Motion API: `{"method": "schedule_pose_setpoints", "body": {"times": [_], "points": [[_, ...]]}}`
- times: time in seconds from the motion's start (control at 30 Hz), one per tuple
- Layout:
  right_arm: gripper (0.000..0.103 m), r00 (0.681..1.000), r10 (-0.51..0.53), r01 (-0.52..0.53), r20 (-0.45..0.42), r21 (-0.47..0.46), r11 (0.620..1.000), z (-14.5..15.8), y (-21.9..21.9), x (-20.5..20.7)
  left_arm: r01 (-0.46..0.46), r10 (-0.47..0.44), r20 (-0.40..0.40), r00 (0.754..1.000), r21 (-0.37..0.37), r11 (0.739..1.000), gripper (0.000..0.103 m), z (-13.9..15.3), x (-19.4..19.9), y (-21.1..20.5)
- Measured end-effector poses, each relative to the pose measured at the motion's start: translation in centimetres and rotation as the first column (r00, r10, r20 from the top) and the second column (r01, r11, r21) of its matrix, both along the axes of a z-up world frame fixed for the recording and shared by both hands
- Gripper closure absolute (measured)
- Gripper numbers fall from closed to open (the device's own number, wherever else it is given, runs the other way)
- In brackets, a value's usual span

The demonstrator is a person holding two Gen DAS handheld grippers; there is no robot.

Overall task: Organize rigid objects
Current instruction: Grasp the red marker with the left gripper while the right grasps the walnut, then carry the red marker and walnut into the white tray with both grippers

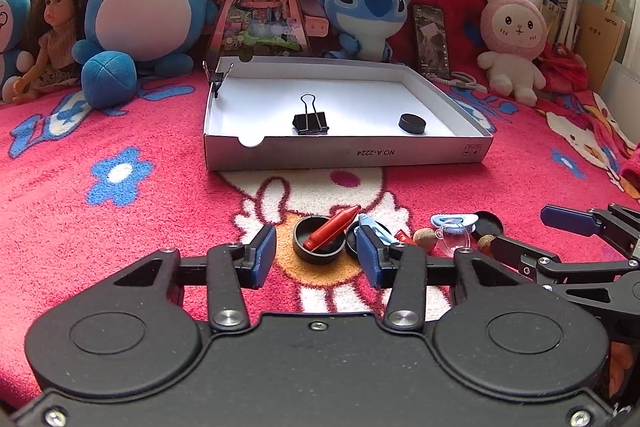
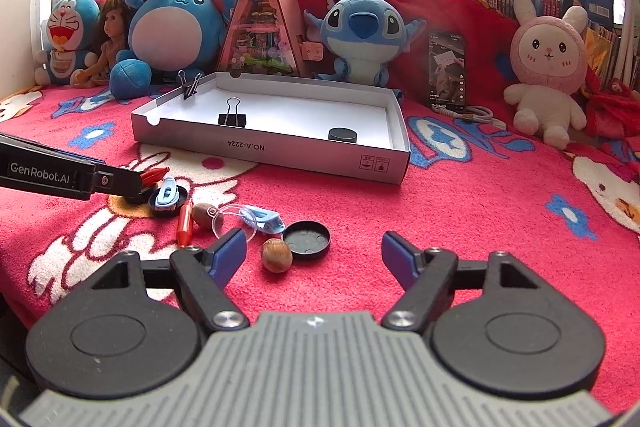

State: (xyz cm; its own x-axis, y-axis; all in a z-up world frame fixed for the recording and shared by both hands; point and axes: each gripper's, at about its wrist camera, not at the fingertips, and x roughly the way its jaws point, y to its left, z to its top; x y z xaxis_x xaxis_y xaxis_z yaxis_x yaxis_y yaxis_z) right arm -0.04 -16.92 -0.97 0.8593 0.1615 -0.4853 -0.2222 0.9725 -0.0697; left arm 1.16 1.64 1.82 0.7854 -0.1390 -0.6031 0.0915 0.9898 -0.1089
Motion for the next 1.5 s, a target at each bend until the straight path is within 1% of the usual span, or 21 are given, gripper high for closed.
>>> {"method": "schedule_pose_setpoints", "body": {"times": [0.03, 0.07, 0.1, 0.13, 0.17, 0.3, 0.4, 0.47, 0.57, 0.67, 0.73, 0.77, 0.8, 0.9, 1.1, 1.5], "points": [[0.028, 1.0, -0.008, 0.008, -0.003, 0.0, 1.0, 0.1, 0.0, 0.1, 0.003, -0.003, 0.004, 1.0, 0.003, 1.0, 0.071, 0.1, 0.0, 0.0], [0.035, 1.0, -0.011, 0.011, -0.008, 0.001, 1.0, 0.1, -0.1, 0.2, 0.006, -0.006, 0.006, 1.0, 0.007, 1.0, 0.076, 0.2, 0.0, -0.1], [0.041, 1.0, -0.009, 0.009, -0.014, 0.004, 1.0, 0.0, -0.1, 0.2, 0.011, -0.011, 0.008, 1.0, 0.009, 1.0, 0.076, 0.2, 0.0, -0.2], [0.044, 1.0, -0.003, 0.004, -0.019, 0.008, 1.0, 0.0, -0.1, 0.2, 0.017, -0.017, 0.01, 1.0, 0.009, 1.0, 0.076, 0.2, -0.1, -0.3], [0.049, 1.0, 0.007, -0.006, -0.024, 0.011, 1.0, 0.0, -0.1, 0.2, 0.025, -0.025, 0.011, 1.0, 0.009, 1.0, 0.077, 0.2, -0.1, -0.4], [0.06, 0.999, 0.043, -0.044, -0.032, -0.005, 0.999, -0.3, 0.6, -0.2, 0.044, -0.045, 0.016, 0.999, 0.032, 0.999, 0.08, 0.2, 0.7, -0.9], [0.065, 0.998, 0.054, -0.054, -0.035, -0.013, 0.998, -0.4, 1.1, -0.1, 0.05, -0.05, 0.01, 0.999, 0.046, 0.998, 0.08, 0.0, 1.7, -1.1], [0.067, 0.998, 0.053, -0.054, -0.038, -0.011, 0.998, -0.5, 1.3, 0.0, 0.056, -0.056, -0.003, 0.998, 0.034, 0.998, 0.08, -0.3, 2.3, -1.2], [0.068, 0.997, 0.054, -0.055, -0.046, -0.01, 0.998, -0.7, 1.4, 0.3, 0.063, -0.063, -0.019, 0.998, 0.023, 0.998, 0.08, -0.9, 2.7, -1.3], [0.07, 0.997, 0.059, -0.06, -0.05, -0.019, 0.998, -1.0, 1.7, 0.5, 0.065, -0.064, -0.025, 0.998, 0.03, 0.997, 0.08, -1.4, 2.9, -1.5], [0.073, 0.997, 0.058, -0.059, -0.052, -0.02, 0.998, -1.1, 1.8, 0.6, 0.06, -0.06, -0.025, 0.998, 0.032, 0.998, 0.086, -1.5, 2.9, -1.5], [0.078, 0.997, 0.057, -0.058, -0.053, -0.018, 0.998, -1.1, 1.8, 0.6, 0.063, -0.062, -0.025, 0.998, 0.035, 0.997, 0.089, -1.4, 2.9, -1.5], [0.08, 0.997, 0.054, -0.055, -0.052, -0.013, 0.998, -1.1, 1.8, 0.6, 0.065, -0.064, -0.023, 0.998, 0.031, 0.997, 0.09, -1.3, 2.8, -1.5], [0.081, 0.998, 0.052, -0.053, -0.043, -0.008, 0.999, -0.9, 1.8, 0.5, 0.072, -0.072, -0.006, 0.997, 0.021, 0.997, 0.093, -0.5, 2.3, -1.4], [0.081, 0.998, 0.056, -0.056, -0.013, -0.02, 0.998, -0.2, 2.0, 0.3, 0.074, -0.074, 0.023, 0.997, -0.011, 0.997, 0.093, 1.0, 2.1, -0.8], [0.081, 1.0, 0.012, -0.012, 0.019, 0.001, 1.0, 1.5, 1.3, 2.3, 0.057, -0.056, 0.014, 0.998, -0.048, 0.997, 0.093, 2.0, 3.9, 0.3]]}}
